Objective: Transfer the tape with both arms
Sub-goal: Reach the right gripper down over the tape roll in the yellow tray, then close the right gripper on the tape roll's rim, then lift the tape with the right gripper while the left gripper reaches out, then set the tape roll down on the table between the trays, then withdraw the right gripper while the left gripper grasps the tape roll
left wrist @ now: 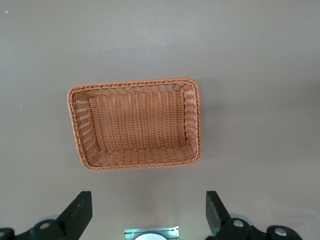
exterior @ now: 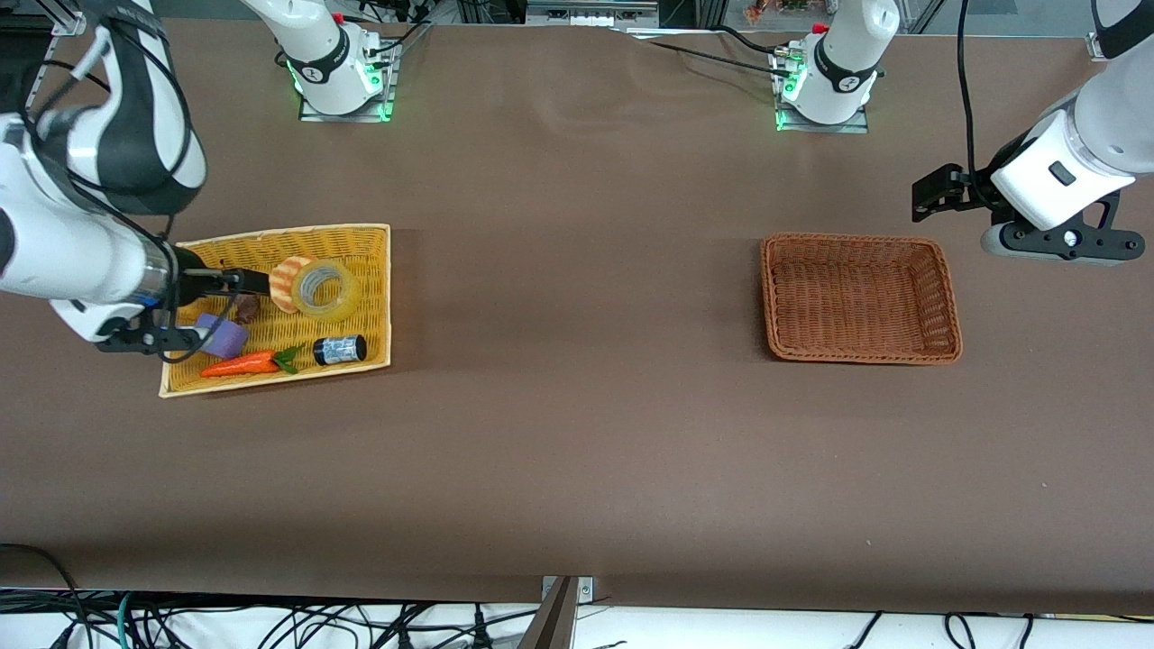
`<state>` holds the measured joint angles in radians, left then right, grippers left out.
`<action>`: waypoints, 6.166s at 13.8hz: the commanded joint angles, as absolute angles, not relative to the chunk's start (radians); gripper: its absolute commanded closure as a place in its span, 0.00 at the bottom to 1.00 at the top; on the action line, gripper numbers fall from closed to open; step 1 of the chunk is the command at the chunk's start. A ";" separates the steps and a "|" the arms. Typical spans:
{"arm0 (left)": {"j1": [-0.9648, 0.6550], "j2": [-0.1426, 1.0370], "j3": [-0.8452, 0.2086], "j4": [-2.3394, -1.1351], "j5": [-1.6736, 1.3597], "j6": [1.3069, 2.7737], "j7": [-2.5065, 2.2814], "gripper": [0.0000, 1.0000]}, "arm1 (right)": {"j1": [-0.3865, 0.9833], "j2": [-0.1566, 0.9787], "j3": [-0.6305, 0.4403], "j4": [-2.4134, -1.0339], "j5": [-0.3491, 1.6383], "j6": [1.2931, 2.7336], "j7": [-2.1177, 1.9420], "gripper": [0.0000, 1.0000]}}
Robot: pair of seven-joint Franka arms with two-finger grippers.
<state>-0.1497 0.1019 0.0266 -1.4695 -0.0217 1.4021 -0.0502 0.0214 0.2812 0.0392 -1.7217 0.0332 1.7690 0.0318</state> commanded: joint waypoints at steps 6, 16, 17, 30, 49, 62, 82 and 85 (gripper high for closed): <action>-0.141 0.101 0.028 -1.472 -0.034 1.394 -0.041 0.00 | 0.023 0.216 0.112 -2.090 0.067 2.161 0.153 0.00; -0.114 0.028 0.020 -1.589 -0.041 1.474 -0.041 0.00 | 0.023 0.219 0.143 -2.287 0.058 2.437 0.153 0.00; -0.114 0.029 0.020 -1.591 -0.043 1.476 -0.040 0.00 | 0.023 0.224 0.144 -2.296 0.058 2.456 0.153 0.00; -0.112 0.043 0.021 -1.617 -0.029 1.509 -0.037 0.00 | 0.046 0.255 0.147 -2.407 0.058 2.652 0.143 0.82; -0.110 0.055 0.028 -1.614 -0.029 1.508 -0.034 0.00 | 0.363 0.434 0.296 -1.610 0.009 2.095 0.843 0.87; -0.087 0.097 0.026 -1.839 -0.034 1.696 -0.043 0.00 | 0.637 0.851 0.293 -1.347 -0.149 2.222 1.106 0.87; -0.187 0.309 -0.445 -2.068 -0.207 2.362 -0.713 0.00 | 0.160 0.479 0.287 -1.230 -0.071 1.493 0.321 0.00; -0.296 0.431 -0.437 -2.008 -0.146 2.423 -0.791 0.00 | -0.012 0.431 0.278 -1.226 -0.066 1.376 0.133 0.00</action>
<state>-0.2368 0.3308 -0.4477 -2.0797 -0.1922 2.3846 -0.7171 0.0748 0.4749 0.2678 -1.2006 -0.0879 1.4305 0.2357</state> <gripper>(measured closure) 0.000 0.000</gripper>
